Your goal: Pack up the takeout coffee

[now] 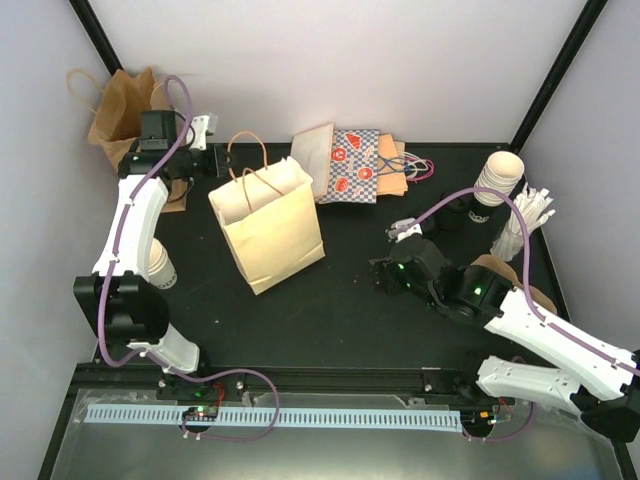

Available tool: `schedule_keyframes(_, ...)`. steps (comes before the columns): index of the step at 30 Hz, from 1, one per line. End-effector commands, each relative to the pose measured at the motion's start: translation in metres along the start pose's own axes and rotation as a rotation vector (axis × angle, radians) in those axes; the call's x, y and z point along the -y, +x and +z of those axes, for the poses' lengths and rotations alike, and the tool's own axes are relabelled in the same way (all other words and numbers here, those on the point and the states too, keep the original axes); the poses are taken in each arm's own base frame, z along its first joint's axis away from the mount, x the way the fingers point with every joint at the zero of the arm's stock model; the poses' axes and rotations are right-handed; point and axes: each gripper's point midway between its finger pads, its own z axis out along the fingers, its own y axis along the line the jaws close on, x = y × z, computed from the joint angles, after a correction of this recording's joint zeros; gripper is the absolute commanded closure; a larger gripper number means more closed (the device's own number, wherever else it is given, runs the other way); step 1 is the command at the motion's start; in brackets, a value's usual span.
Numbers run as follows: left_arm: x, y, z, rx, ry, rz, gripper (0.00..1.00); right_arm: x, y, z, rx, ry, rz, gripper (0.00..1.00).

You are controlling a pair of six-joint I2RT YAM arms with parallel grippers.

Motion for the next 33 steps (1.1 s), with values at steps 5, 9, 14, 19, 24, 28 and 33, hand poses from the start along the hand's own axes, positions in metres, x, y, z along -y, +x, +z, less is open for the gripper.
schedule_keyframes(5,-0.012,-0.019,-0.014,0.035,-0.012,-0.004,0.98,-0.003,-0.005,0.006,0.011,-0.002,-0.002,0.11)
schedule_keyframes(9,-0.019,-0.026,-0.022,0.063,-0.023,-0.016,0.98,-0.005,-0.005,0.008,0.007,-0.002,-0.007,0.11)
schedule_keyframes(14,-0.023,-0.031,-0.028,0.084,-0.03,-0.027,0.98,-0.006,-0.005,0.01,0.005,-0.004,-0.009,0.11)
schedule_keyframes(19,-0.017,-0.028,-0.035,0.086,-0.004,-0.037,0.98,-0.005,-0.005,0.01,0.005,-0.002,-0.009,0.11)
schedule_keyframes(24,0.0,-0.02,-0.041,0.089,0.068,-0.065,0.69,-0.004,-0.005,0.009,0.006,0.0,-0.012,0.1)
schedule_keyframes(28,0.009,-0.008,-0.047,0.078,0.099,-0.05,0.37,-0.004,-0.005,0.008,0.006,-0.002,-0.013,0.1)
schedule_keyframes(33,0.017,0.005,-0.066,0.069,0.076,-0.052,0.14,-0.001,-0.006,0.005,0.015,0.008,-0.022,0.1)
